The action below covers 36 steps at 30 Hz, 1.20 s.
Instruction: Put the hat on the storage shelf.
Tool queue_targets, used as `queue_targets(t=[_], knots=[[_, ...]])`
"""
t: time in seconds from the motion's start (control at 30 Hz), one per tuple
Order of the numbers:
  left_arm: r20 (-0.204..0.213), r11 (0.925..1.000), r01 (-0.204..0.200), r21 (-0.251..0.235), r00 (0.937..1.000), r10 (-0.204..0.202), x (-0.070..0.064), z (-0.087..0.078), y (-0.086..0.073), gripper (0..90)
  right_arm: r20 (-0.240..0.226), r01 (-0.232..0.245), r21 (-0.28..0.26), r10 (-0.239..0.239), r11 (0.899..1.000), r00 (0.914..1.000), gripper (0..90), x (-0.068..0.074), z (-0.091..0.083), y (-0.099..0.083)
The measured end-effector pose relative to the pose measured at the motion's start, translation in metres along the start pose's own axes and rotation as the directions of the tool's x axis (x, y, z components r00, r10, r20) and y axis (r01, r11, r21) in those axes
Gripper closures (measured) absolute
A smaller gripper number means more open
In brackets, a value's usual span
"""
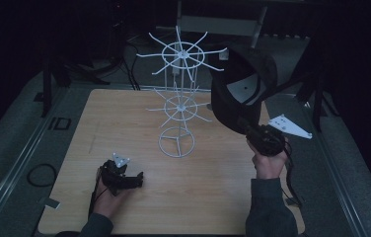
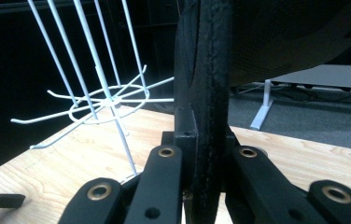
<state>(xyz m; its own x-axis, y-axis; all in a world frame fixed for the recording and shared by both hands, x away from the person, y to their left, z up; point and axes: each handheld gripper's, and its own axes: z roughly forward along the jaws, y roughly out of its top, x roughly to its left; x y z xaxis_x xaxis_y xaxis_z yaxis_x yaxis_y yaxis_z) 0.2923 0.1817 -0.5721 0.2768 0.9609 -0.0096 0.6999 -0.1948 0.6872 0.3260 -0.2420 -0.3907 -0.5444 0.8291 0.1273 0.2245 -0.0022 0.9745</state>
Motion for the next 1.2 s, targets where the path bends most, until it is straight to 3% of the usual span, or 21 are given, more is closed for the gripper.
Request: queue_targets(t=[1.2], knots=[[0.001, 1.0, -0.002, -0.001, 1.0, 0.002, 0.0, 0.0, 0.0, 0.1, -0.066, 0.076, 0.045, -0.072, 0.996, 0.9952, 86.5, 0.021, 0.008, -0.008]])
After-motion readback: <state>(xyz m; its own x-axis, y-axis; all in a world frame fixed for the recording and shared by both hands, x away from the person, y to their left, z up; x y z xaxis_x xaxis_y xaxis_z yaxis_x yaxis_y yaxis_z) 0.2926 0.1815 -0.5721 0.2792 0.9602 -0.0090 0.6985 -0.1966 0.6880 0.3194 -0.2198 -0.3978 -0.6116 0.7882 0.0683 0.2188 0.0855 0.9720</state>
